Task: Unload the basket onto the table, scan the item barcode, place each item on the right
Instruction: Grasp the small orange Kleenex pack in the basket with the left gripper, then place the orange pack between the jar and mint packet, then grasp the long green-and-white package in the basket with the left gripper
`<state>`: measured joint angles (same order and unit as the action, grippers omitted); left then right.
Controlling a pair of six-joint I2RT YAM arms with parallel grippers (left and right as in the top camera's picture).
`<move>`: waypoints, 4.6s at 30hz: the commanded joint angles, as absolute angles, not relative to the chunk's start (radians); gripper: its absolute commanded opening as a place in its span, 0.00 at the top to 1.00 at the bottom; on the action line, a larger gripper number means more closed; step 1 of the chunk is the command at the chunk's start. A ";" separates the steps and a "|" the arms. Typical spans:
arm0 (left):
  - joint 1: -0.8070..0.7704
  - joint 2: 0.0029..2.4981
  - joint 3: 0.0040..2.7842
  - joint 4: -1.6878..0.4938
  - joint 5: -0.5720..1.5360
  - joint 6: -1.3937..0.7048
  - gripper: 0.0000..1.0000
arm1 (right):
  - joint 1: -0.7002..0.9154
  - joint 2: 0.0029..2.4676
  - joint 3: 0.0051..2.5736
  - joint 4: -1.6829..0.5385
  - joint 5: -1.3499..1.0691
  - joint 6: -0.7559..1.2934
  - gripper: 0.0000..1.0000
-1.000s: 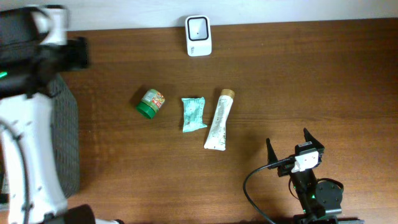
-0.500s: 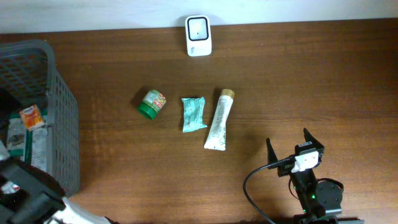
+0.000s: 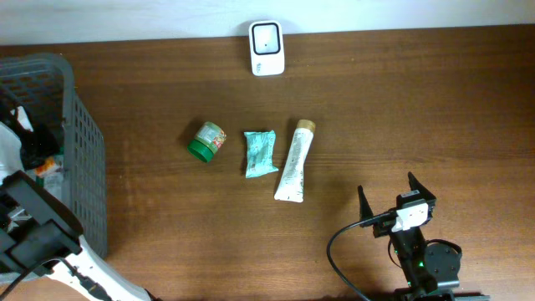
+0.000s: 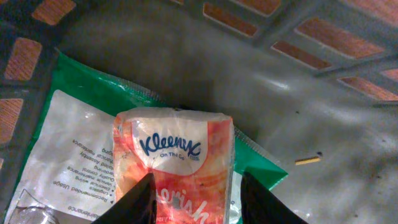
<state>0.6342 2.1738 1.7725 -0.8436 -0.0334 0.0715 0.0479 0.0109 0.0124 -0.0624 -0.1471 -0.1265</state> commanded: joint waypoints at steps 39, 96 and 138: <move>-0.352 2.085 1.881 -1.079 0.015 -0.190 1.00 | 0.053 0.004 0.006 -0.065 -0.146 -0.115 0.02; 0.537 1.761 2.424 -1.366 -0.221 -0.183 0.34 | 0.053 0.004 0.006 -0.065 -0.146 -0.115 0.02; 0.826 2.065 1.338 -0.619 -0.172 0.218 0.26 | 0.053 0.004 0.006 -0.065 -0.146 -0.115 0.02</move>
